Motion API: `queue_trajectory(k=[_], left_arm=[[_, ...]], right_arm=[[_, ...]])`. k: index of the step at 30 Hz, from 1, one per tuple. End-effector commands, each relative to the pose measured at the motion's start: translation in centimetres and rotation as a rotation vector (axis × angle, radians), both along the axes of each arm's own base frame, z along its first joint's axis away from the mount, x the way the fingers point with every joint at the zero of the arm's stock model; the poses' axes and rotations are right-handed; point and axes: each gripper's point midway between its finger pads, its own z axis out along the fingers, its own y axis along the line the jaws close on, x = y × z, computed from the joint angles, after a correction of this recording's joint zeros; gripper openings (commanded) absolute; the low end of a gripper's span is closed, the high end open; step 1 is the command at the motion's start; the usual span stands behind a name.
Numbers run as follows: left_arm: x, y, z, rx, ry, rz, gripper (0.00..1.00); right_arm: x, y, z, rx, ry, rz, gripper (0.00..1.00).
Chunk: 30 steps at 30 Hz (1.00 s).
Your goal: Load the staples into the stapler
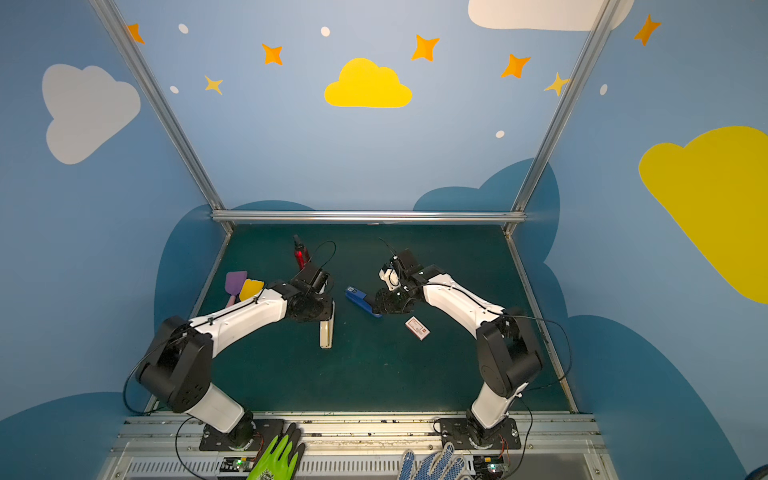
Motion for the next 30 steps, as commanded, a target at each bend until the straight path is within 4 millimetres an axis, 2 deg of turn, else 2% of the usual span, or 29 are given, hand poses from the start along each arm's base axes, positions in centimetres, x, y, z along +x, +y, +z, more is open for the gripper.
queue_trajectory(k=[1,7,11,14,19,25,30], left_arm=[[0.3,-1.1,4.4,-0.047,-0.081,-0.056,0.04],[-0.3,-3.1,8.5,-0.126,-0.127,-0.153,0.04],[-0.5,-4.5,10.2,-0.176,-0.142,-0.221,0.04],[-0.7,-5.8,11.3,-0.228,-0.144,-0.268,0.04],[-0.7,-6.8,12.0,-0.25,-0.149,-0.304,0.04],[-1.3,-7.7,12.4,-0.264,-0.158,-0.346,0.04],[-1.5,-8.2,12.9,-0.29,-0.166,-0.361,0.04]], right_arm=[[0.0,0.4,1.9,0.107,0.004,-0.023,0.5],[0.6,0.8,5.1,0.301,0.026,-0.056,0.46],[1.2,1.6,7.1,0.405,0.024,-0.055,0.43],[1.7,2.4,8.2,0.46,0.021,-0.049,0.45],[2.5,3.5,8.8,0.523,0.037,-0.047,0.49],[2.4,5.2,9.0,0.565,0.063,-0.014,0.46],[2.3,5.8,8.2,0.561,0.087,-0.011,0.43]])
